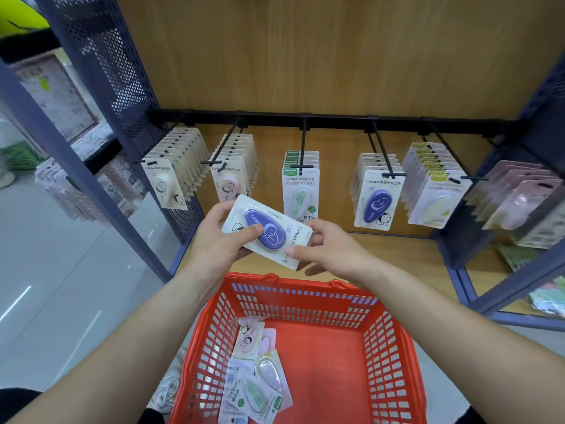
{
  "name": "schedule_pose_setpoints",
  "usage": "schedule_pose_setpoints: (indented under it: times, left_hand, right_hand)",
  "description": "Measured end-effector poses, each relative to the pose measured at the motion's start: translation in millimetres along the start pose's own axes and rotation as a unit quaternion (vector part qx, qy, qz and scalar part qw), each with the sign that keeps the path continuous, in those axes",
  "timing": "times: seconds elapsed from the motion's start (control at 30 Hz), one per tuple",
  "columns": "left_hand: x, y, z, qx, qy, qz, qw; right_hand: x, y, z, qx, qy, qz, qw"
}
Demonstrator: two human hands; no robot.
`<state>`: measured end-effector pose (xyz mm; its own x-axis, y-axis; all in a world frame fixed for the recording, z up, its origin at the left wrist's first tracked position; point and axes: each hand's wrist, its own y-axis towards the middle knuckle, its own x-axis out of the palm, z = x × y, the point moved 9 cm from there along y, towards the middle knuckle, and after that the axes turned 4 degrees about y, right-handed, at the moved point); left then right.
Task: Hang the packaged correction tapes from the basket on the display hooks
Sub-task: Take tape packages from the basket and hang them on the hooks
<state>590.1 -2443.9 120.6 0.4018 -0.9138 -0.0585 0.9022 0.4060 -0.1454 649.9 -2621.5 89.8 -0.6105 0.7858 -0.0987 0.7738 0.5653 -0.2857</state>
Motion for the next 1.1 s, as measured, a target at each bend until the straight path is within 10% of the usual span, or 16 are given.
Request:
schedule_pose_setpoints:
  times: [0.37,0.6,0.83,1.1]
  left_hand:
    - [62,-24,-18,-0.026,0.108,-0.109,0.988]
    - [108,-19,-14,-0.004,0.079,-0.107,0.991]
    - [120,-2,1,0.150,0.411,-0.102,0.893]
    - [124,10,-3,0.132,0.403,-0.107,0.899]
  right_hand:
    - [-62,-36,-6,-0.048,0.210,0.153,0.964]
    - [-68,-48,17,-0.006,0.160,0.145,0.976]
    - [-153,-43,26,-0.012,0.137,0.279,0.950]
    - [-181,-31,26,-0.038,0.027,0.277,0.960]
